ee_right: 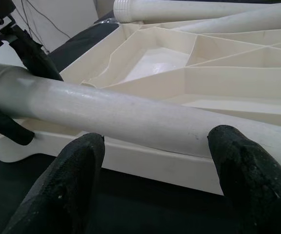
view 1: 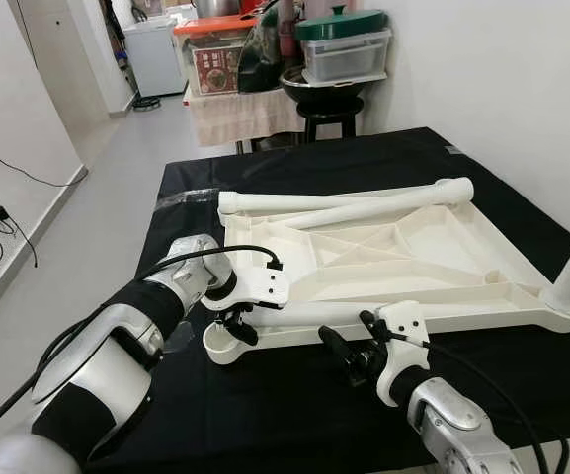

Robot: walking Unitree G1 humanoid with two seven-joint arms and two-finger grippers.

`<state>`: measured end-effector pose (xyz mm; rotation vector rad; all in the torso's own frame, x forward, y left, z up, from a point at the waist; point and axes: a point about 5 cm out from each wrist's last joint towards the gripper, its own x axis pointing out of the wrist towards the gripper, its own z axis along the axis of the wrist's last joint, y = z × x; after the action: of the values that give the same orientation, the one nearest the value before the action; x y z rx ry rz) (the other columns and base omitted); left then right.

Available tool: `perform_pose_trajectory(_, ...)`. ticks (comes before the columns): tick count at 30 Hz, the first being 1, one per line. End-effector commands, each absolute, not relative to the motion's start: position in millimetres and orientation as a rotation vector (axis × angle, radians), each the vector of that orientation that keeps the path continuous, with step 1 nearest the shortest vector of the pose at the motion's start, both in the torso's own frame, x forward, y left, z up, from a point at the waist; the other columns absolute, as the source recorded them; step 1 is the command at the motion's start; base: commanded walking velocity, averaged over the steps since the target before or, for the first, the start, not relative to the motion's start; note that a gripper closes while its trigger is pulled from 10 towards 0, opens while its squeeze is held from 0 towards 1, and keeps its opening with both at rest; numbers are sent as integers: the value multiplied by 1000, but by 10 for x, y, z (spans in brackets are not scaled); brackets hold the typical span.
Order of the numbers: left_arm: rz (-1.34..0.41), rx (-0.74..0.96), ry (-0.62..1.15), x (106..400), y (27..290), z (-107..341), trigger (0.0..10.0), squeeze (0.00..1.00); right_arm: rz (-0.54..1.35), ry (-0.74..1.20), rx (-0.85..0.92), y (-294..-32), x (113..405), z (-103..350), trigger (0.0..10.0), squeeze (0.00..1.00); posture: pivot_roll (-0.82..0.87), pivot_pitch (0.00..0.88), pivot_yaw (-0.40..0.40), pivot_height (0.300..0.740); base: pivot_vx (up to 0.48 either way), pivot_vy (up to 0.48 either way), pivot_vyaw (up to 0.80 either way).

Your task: Building children table

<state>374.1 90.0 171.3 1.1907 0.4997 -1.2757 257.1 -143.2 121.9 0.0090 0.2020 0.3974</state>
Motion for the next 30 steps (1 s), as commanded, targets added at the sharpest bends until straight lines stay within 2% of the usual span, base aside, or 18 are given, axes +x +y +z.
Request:
perform_pose_trajectory(1, -1230, 1223, 493, 3784, 967, 1788, 157, 0, 408, 201, 16, -1407, 2582, 1238, 10000, 0, -93, 0, 80, 740, 0, 0, 0)
perform_pose_trajectory(5, -1187, 1210, 454, 3828, 1027, 1973, 1059, 0, 405, 202, 13, -1413, 2593, 1238, 10000, 0, -90, 0, 78, 740, 0, 0, 0)
perform_pose_trajectory(8, -1139, 1227, 398, 3876, 1059, 2179, 2118, 0, 405, 203, 12, -1414, 2596, 1238, 10000, 0, -90, 0, 78, 740, 0, 0, 0)
perform_pose_trajectory(10, -1128, 1233, 384, 3886, 1062, 2220, 2118, 0, 405, 203, 12, -1414, 2596, 1238, 10000, 0, -90, 0, 78, 740, 0, 0, 0)
perform_pose_trajectory(11, -1087, 1248, 341, 3917, 1065, 2353, 2784, 0, 405, 204, 11, -1414, 2602, 1236, 10000, 0, -85, 0, 75, 740, 0, 0, 0)
perform_pose_trajectory(13, -1077, 1251, 331, 3924, 1066, 2384, 2784, 0, 406, 204, 11, -1414, 2604, 1236, 10000, 0, -85, 0, 75, 740, 0, 0, 0)
perform_pose_trajectory(14, -1064, 1258, 319, 3932, 1067, 2427, 3843, 0, 406, 205, 12, -1413, 2605, 1235, 10000, 0, -85, 0, 75, 740, 0, 0, 0)
perform_pose_trajectory(17, -1061, 1264, 297, 3932, 1052, 2482, 3765, 0, 405, 205, 12, -1412, 2606, 1235, 10000, 0, -84, 0, 75, 740, 0, 0, 0)
perform_pose_trajectory(18, -1060, 1253, 266, 3929, 1019, 2509, 2706, 0, 405, 205, 13, -1412, 2607, 1235, 10000, 0, -84, 0, 76, 740, 0, 0, 0)
perform_pose_trajectory(19, -1060, 1253, 266, 3929, 1019, 2509, 2706, 0, 405, 205, 13, -1412, 2607, 1235, 10000, 0, -84, 0, 76, 740, 0, 0, 0)
perform_pose_trajectory(20, -1057, 1236, 242, 3928, 1002, 2507, 2196, 0, 404, 203, 15, -1412, 2609, 1238, 10000, 0, -86, 0, 78, 740, 0, 0, 0)
perform_pose_trajectory(21, -1056, 1227, 232, 3927, 998, 2503, 1098, 0, 404, 202, 16, -1411, 2609, 1240, 10000, 0, -86, 0, 78, 740, 0, 0, 0)
perform_pose_trajectory(25, -1046, 1146, 172, 3925, 980, 2499, 941, 0, 399, 190, 27, -1418, 2617, 1259, 10000, 0, -88, 0, 80, 740, 0, 0, 0)
perform_pose_trajectory(26, -1040, 1062, 126, 3923, 967, 2509, 1451, 0, 400, 168, 56, -1424, 2628, 1300, 10000, 0, -85, 0, 80, 740, 0, 0, 0)
perform_pose_trajectory(27, -1034, 919, 56, 3918, 953, 2543, 6824, 0, 416, 124, 118, -1424, 2639, 1389, 10000, 0, -85, 0, 80, 740, 0, 0, 0)
perform_pose_trajectory(28, -1026, 823, 11, 3915, 952, 2568, 6824, 0, 429, 92, 160, -1424, 2643, 1452, 10000, 0, -85, 0, 80, 740, 0, 0, 0)
perform_pose_trajectory(29, -1043, 630, -64, 3882, 952, 2637, 10000, 0, 469, 24, 252, -1421, 2648, 1596, 10000, 0, -80, 0, 79, 740, 0, 0, 0)
perform_pose_trajectory(30, -1043, 630, -64, 3882, 952, 2637, 10000, 0, 469, 24, 252, -1421, 2648, 1596, 10000, 0, -80, 0, 79, 740, 0, 0, 0)
